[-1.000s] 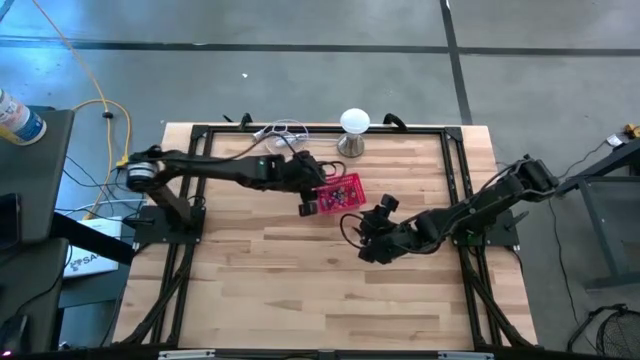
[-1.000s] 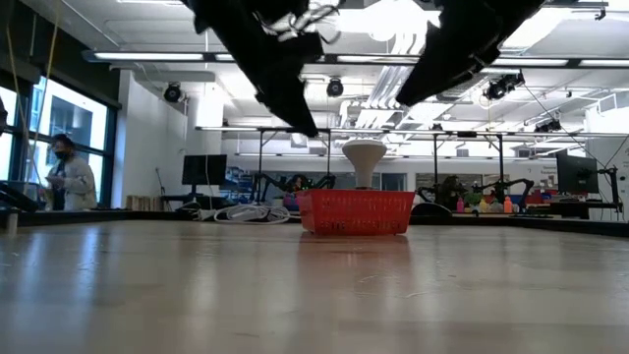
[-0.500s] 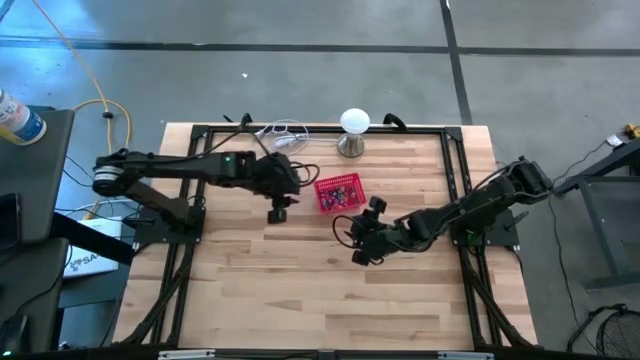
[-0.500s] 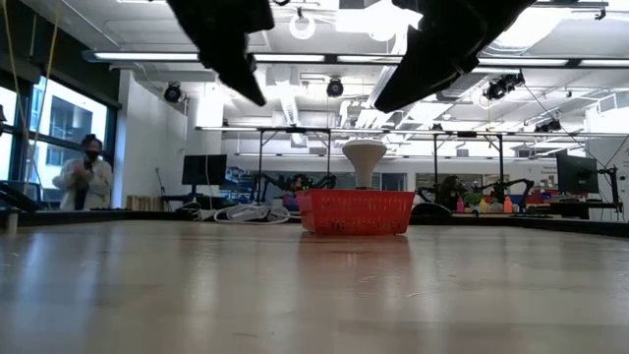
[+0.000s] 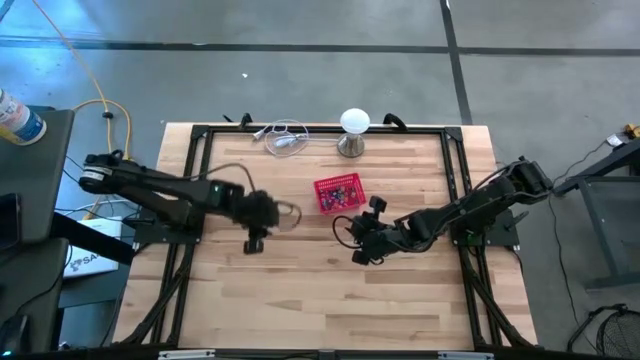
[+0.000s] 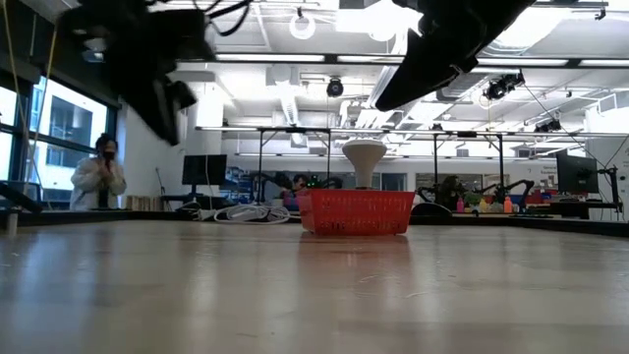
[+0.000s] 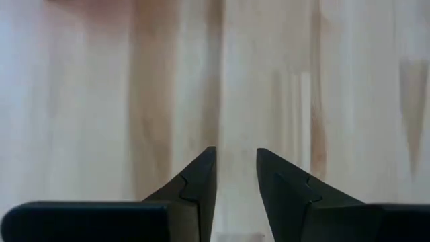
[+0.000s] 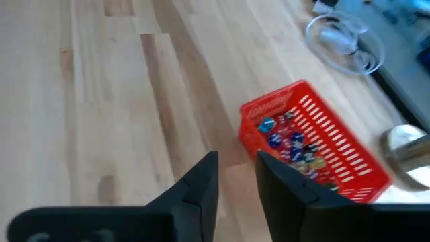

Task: Pick & Place Dice
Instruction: Return to Home Position

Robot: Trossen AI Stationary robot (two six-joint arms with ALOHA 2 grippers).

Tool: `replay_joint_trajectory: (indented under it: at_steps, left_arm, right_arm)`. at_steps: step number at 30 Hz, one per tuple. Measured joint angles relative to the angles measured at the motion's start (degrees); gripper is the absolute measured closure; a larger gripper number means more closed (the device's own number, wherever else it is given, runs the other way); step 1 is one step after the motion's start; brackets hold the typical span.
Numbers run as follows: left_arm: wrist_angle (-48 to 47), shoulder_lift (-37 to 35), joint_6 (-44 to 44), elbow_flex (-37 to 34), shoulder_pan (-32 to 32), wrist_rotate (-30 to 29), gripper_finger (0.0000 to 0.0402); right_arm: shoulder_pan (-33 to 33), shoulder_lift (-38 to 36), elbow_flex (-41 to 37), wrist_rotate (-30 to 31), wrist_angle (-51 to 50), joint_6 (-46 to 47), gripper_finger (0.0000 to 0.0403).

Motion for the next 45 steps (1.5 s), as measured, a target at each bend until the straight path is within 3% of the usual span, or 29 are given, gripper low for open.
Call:
replay_joint_trajectory:
  at_steps: [9, 17, 28, 36, 39, 43, 45]
  left_arm:
    - [3.2, 0.0, -8.4, -2.2, -14.5, -12.3, 0.0303]
    - [5.0, 0.0, -7.6, -2.2, -19.9, -17.0, 0.0303]
    - [5.0, 0.0, -6.6, -2.2, -18.4, -17.7, 0.0303]
    - [5.9, 0.0, -6.5, -2.2, -18.1, -19.8, 0.0303]
    - [6.8, 0.1, -6.4, -2.2, -17.6, -26.6, 0.0303]
    - [7.1, 0.1, -3.4, -2.2, -13.2, -36.4, 0.0303]
    - [7.8, 0.1, 0.4, -2.2, -8.5, -36.8, 0.0303]
  right_arm:
    - [-2.5, -0.1, 0.0, 2.1, 0.7, -4.6, 0.0370]
    - [-4.9, -0.3, 0.0, 2.0, 1.9, -8.1, 0.0399]
    - [-3.9, -1.9, 0.1, 2.3, -2.8, -7.2, 0.0400]
    - [-4.6, -6.5, -0.8, 1.8, -29.2, 18.3, 0.0400]
    - [-6.6, -9.5, -4.3, 1.8, -27.2, 20.1, 0.0401]
    - [-11.1, -12.8, -11.1, -1.5, -17.4, 18.3, 0.0401]
    - [-13.4, -13.8, -13.8, -3.1, -13.9, 16.6, 0.0401]
